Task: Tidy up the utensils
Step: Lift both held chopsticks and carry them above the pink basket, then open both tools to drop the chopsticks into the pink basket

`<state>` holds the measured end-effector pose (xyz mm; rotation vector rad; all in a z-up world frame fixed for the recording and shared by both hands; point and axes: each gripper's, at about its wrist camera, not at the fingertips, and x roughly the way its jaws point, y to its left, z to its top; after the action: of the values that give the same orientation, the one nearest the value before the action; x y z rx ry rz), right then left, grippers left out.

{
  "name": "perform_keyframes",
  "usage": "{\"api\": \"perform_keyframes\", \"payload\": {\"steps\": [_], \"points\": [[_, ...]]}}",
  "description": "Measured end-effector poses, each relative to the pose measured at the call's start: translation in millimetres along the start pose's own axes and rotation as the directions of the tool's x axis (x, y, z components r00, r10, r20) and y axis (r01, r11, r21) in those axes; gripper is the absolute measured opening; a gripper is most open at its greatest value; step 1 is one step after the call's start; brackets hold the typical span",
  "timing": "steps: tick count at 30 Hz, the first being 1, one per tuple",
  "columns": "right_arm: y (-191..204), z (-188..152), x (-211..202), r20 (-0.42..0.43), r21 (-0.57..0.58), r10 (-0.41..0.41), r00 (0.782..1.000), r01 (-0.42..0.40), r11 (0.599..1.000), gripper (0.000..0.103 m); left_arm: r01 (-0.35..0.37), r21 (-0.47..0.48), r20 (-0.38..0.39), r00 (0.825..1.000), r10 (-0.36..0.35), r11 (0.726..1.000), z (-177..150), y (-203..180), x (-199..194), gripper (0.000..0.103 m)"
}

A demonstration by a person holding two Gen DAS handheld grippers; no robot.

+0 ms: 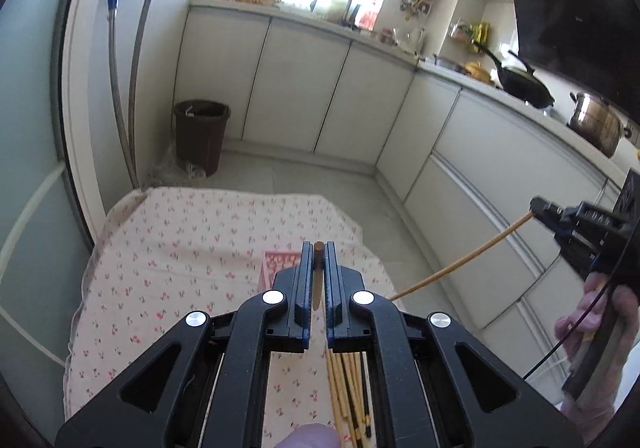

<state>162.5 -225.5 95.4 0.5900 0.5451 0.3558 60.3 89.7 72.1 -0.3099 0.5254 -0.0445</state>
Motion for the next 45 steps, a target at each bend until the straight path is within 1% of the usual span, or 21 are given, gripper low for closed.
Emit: {"api": "perform_keyframes", "payload": {"steps": [2,6,9,14,18,19,20,22,24,26,27,28,29,31,33,37,40,41,42,43,45], "points": [[-3.5,7.6,5.2,0.02,0.033,0.012,1.0,-0.013,0.999,0.008,-0.014,-0.013,0.053,0.998,0.015,1.0,21.8,-1.7,-1.9,0.004],[-6.1,11.4,22.8,0.028,0.065,0.015,0.999,-0.017,0.998,0.008,-0.041,-0.048,0.072,0.996,0.045,0.998,50.5,-1.3,21.9,0.004],[-3.6,10.5,38.3,0.02,0.062,0.017,1.0,-0.019,0.998,0.008,-0.066,-0.055,0.077,0.995,0.071,0.996,56.9,0.3,37.3,0.004],[2.3,6.8,62.4,0.001,0.061,0.025,1.0,-0.025,0.998,0.008,-0.073,-0.079,0.071,0.994,0.079,0.994,60.0,7.9,59.0,0.004],[11.4,1.0,78.0,-0.005,0.041,0.018,1.0,-0.018,0.999,0.008,-0.102,-0.072,0.118,0.987,0.11,0.992,59.6,12.5,69.4,0.006],[13.6,-0.4,81.0,-0.006,0.037,0.018,1.0,-0.018,0.999,0.009,-0.094,-0.071,0.12,0.987,0.102,0.993,57.7,16.5,76.8,0.006],[15.0,-2.9,82.2,-0.006,0.031,0.018,1.0,-0.018,0.999,0.009,-0.078,-0.077,0.112,0.99,0.086,0.994,54.5,21.5,84.6,0.008],[21.1,-5.9,87.4,-0.013,0.012,0.014,1.0,-0.014,1.0,0.009,-0.079,-0.1,0.044,0.995,0.084,0.992,48.4,34.2,99.3,0.011],[27.0,-8.1,91.5,-0.015,-0.008,0.008,1.0,-0.008,1.0,0.01,-0.091,-0.134,0.044,0.994,0.097,0.987,47.0,45.3,95.3,0.019],[32.1,-11.0,94.8,-0.013,-0.029,-0.002,1.0,0.001,1.0,0.011,-0.107,-0.175,0.077,0.99,0.121,0.979,47.5,54.5,78.4,0.036],[34.9,-12.6,97.2,-0.014,-0.039,-0.004,1.0,0.004,0.999,0.011,-0.112,-0.206,0.093,0.987,0.133,0.972,46.7,59.2,68.1,0.041],[36.1,-13.4,99.2,-0.016,-0.044,-0.005,1.0,0.005,0.999,0.011,-0.117,-0.25,0.111,0.983,0.148,0.961,43.4,65.8,55.2,0.053],[37.3,-14.3,102.0,-0.018,-0.047,-0.005,1.0,0.004,0.999,0.011,-0.118,-0.289,0.122,0.98,0.159,0.95,39.9,71.9,44.7,0.06],[40.3,-16.4,107.1,-0.023,-0.05,-0.002,1.0,0.001,0.999,0.011,-0.121,-0.344,0.121,0.978,0.172,0.931,35.5,81.4,30.4,0.062],[42.5,-18.5,111.8,-0.02,-0.048,0.0,1.0,-0.001,0.999,0.011,-0.11,-0.346,0.117,0.98,0.159,0.932,38.1,84.1,22.9,0.062],[47.5,-24.6,123.8,-0.008,-0.048,-0.005,1.0,0.004,0.999,0.011,-0.13,-0.315,0.155,0.97,0.187,0.94,44.8,82.8,9.5,0.062],[50.5,-33.6,140.9,-0.024,-0.053,-0.002,1.0,0.001,0.999,0.012,-0.134,-0.299,0.132,0.975,0.18,0.945,43.2,84.2,14.2,0.062],[50.3,-39.0,150.3,-0.045,-0.057,-0.015,0.999,0.012,0.998,0.014,-0.135,-0.295,0.114,0.978,0.175,0.946,41.9,85.2,18.0,0.062],[48.7,-45.3,158.2,-0.067,-0.057,-0.03,0.997,0.026,0.998,0.033,-0.14,-0.29,0.098,0.98,0.175,0.947,40.6,84.8,22.0,0.062],[47.0,-49.9,163.0,-0.077,-0.053,-0.039,0.996,0.035,0.998,0.05,-0.145,-0.285,0.085,0.981,0.176,0.947,39.6,85.3,25.0,0.063],[49.1,-56.5,167.9,-0.102,-0.07,-0.047,0.994,0.04,0.997,0.051,-0.149,-0.28,0.062,0.983,0.173,0.948,37.3,85.7,30.4,0.066]]}}
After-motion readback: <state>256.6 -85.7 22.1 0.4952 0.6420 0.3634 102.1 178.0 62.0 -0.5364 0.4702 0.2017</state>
